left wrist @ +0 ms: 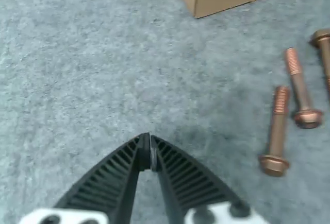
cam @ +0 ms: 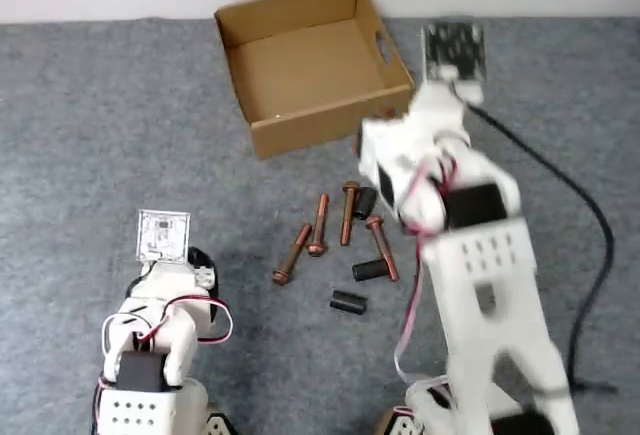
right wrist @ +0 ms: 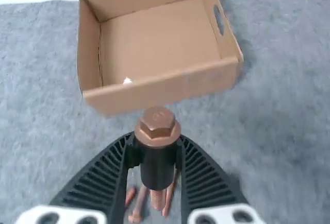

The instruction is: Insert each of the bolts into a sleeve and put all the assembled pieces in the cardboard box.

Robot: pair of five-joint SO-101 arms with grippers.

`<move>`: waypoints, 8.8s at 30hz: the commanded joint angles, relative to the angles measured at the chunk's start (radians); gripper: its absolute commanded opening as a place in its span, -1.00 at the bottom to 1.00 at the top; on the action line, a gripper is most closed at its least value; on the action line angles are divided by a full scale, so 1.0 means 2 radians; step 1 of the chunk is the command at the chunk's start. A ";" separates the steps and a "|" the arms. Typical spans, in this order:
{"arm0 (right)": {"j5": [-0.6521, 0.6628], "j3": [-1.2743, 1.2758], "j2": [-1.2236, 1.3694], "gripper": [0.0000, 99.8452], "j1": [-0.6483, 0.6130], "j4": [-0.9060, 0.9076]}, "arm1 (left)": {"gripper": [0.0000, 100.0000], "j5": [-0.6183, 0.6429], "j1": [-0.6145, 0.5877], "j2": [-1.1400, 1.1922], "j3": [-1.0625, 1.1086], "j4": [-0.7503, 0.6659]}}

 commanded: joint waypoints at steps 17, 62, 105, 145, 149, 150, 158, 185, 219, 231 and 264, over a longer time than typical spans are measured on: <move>0.056 -0.421 0.421 -0.98 0.025 -0.138 | -0.99 -0.009 -0.045 0.000 0.020 -0.030; 0.104 -0.532 0.478 -0.98 0.013 0.194 | -0.99 -0.009 -0.044 0.000 0.020 -0.030; 0.137 -0.347 0.545 -0.70 0.097 0.307 | -0.99 -0.009 -0.044 0.000 0.020 -0.032; 0.025 -0.198 0.172 -0.98 0.080 0.378 | -0.98 -0.008 -0.042 0.000 -0.005 -0.021; -0.002 -0.094 0.091 -0.98 0.091 0.359 | -0.98 -0.008 -0.012 0.001 -0.063 0.033; -0.006 -0.064 0.069 -0.98 0.098 0.349 | -0.98 -0.008 0.002 0.001 -0.079 0.048; -0.006 0.164 -0.132 -0.98 0.135 0.266 | -0.99 -0.010 0.041 0.003 -0.157 0.095; -0.004 0.388 -0.461 -0.98 0.223 0.254 | -0.99 0.176 0.222 0.754 -0.747 0.210; 0.013 0.430 -0.550 -0.98 0.221 0.246 | -0.74 0.235 0.253 1.345 -1.435 0.416; 0.013 0.430 -0.550 -0.98 0.220 0.246 | -0.74 0.235 0.245 1.402 -1.459 0.414; 0.041 0.427 -0.555 -0.98 0.177 0.247 | -0.99 0.186 0.258 1.103 -1.364 0.420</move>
